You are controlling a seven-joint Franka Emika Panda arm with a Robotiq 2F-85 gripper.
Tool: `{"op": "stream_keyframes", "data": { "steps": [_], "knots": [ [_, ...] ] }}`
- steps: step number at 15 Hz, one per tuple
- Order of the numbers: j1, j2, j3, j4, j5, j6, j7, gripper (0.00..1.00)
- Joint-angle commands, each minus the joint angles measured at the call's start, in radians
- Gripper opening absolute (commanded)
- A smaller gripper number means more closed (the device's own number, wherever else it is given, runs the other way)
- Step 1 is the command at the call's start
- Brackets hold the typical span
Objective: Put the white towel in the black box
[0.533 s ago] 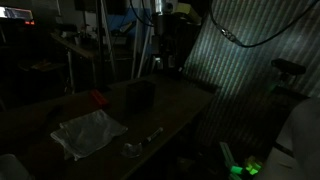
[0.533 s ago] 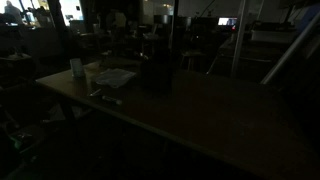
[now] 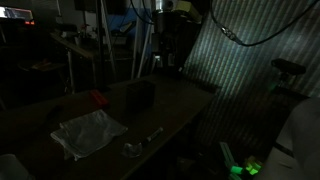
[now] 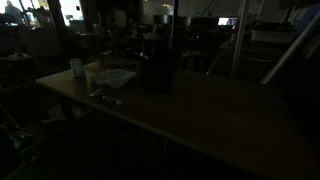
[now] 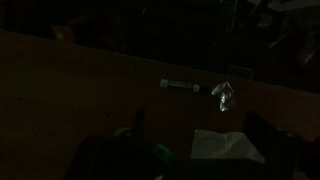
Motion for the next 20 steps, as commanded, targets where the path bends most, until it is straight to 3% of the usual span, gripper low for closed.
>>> {"op": "stream_keyframes", "data": {
  "steps": [1, 7, 14, 20],
  "knots": [
    [-0.002, 0.002, 0.004, 0.003, 0.0, -0.001, 0.0, 1.0],
    [0.031, 0.022, 0.051, 0.015, -0.006, 0.085, -0.006, 1.0],
    [0.103, 0.073, 0.135, 0.029, 0.011, 0.364, 0.003, 1.0],
    [0.151, 0.201, 0.189, 0.076, 0.014, 0.553, -0.004, 1.0]
  ]
}}
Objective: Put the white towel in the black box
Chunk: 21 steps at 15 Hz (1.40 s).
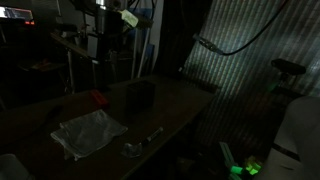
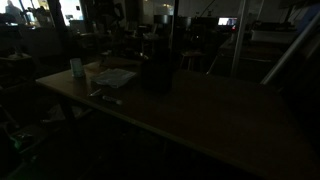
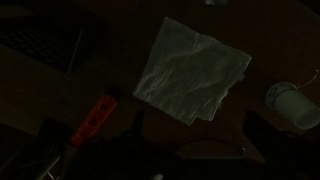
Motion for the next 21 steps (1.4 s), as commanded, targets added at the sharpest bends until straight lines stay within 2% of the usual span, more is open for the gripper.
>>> {"op": "stream_keyframes", "data": {
  "steps": [1, 8, 15, 21],
  "knots": [
    [0.019, 0.098, 0.024, 0.065, 0.006, 0.074, -0.007, 1.0],
    [0.031, 0.309, 0.054, 0.139, -0.055, 0.157, -0.02, 1.0],
    [0.032, 0.55, 0.043, 0.248, -0.168, 0.281, -0.023, 1.0],
    [0.007, 0.683, 0.048, 0.248, -0.152, 0.346, -0.046, 1.0]
  ]
}}
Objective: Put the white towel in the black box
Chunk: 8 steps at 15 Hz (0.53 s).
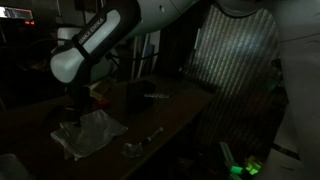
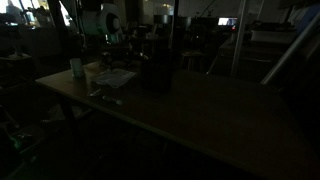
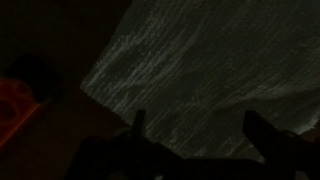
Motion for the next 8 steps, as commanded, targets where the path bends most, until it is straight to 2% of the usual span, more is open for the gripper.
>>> {"op": "stream_keyframes", "data": {
  "steps": [1, 5, 6, 7, 8],
  "knots": [
    [-0.019, 0.067, 0.005, 0.013, 0.006, 0.036, -0.027, 1.0],
    [-0.038, 0.101, 0.015, 0.001, 0.023, 0.046, -0.036, 1.0],
    [-0.041, 0.104, 0.018, -0.001, 0.028, 0.048, -0.037, 0.75],
    [-0.044, 0.103, 0.025, -0.005, 0.038, 0.05, -0.036, 0.74],
    [-0.051, 0.097, 0.035, -0.013, 0.056, 0.054, -0.039, 0.68]
  ]
}}
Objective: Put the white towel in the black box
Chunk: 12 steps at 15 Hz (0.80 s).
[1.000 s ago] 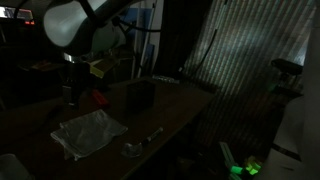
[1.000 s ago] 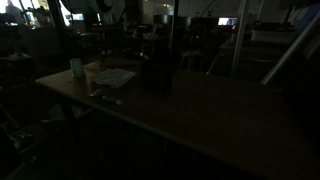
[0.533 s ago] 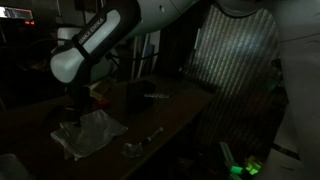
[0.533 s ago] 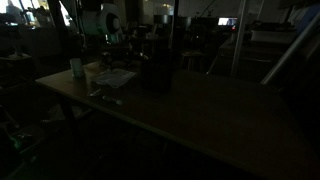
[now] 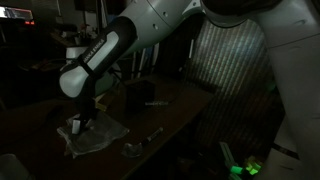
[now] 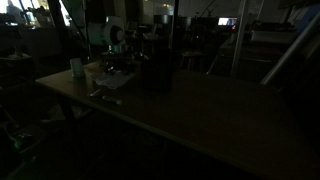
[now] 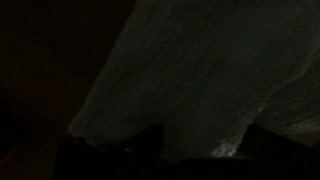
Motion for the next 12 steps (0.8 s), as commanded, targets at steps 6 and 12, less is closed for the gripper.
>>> {"op": "stream_keyframes", "data": {
  "steps": [6, 12],
  "knots": [
    [-0.05, -0.047, 0.068, -0.067, 0.147, 0.029, -0.017, 0.2],
    [-0.055, -0.133, 0.087, -0.116, 0.216, 0.007, -0.009, 0.0]
  ]
}}
